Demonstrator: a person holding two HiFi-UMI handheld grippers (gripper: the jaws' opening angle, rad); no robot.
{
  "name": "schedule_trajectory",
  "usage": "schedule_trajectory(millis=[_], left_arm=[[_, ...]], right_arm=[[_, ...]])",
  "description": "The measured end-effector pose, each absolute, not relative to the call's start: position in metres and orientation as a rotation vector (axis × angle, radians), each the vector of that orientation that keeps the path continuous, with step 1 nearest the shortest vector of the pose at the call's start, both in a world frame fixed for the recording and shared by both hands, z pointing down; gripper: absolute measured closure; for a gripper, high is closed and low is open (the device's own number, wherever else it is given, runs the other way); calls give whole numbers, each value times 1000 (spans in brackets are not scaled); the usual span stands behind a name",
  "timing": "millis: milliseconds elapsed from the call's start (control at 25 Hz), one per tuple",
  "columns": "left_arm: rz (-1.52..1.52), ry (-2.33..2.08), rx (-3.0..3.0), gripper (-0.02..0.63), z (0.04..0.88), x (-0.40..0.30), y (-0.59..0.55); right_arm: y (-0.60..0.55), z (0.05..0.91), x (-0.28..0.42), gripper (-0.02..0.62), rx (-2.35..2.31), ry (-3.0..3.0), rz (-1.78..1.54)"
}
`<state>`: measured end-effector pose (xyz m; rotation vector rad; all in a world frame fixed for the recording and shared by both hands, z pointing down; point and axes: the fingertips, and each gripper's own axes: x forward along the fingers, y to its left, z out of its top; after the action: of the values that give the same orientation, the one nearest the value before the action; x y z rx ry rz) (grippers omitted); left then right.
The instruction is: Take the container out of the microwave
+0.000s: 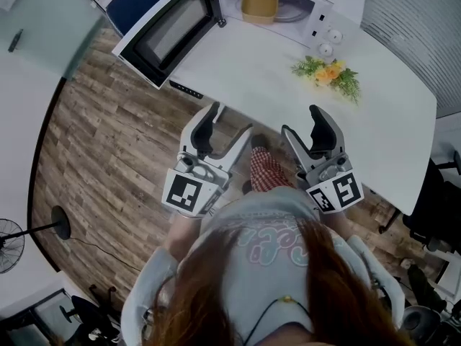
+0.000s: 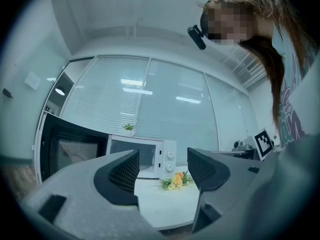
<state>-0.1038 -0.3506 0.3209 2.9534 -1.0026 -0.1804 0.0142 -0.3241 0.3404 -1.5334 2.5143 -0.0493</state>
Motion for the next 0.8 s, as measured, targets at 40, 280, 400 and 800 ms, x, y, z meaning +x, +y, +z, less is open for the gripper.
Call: schedule_trajectory(millis=[40, 280, 400, 800], left_arm=[[-183, -1001, 2952, 321, 321, -103, -356], [-142, -1019, 2939, 321, 331, -98, -394], [-132, -1029, 2940, 321, 332, -93, -416], [-116, -992, 2944, 321, 339, -74, -484]], right_arm=[[-329, 341, 15, 305, -1533, 2516, -47], [-366, 340, 26, 305, -1534, 2517, -37], [-388, 342, 31, 305, -1533, 2530, -40], [-460, 350, 39, 305, -1529, 2563, -70]])
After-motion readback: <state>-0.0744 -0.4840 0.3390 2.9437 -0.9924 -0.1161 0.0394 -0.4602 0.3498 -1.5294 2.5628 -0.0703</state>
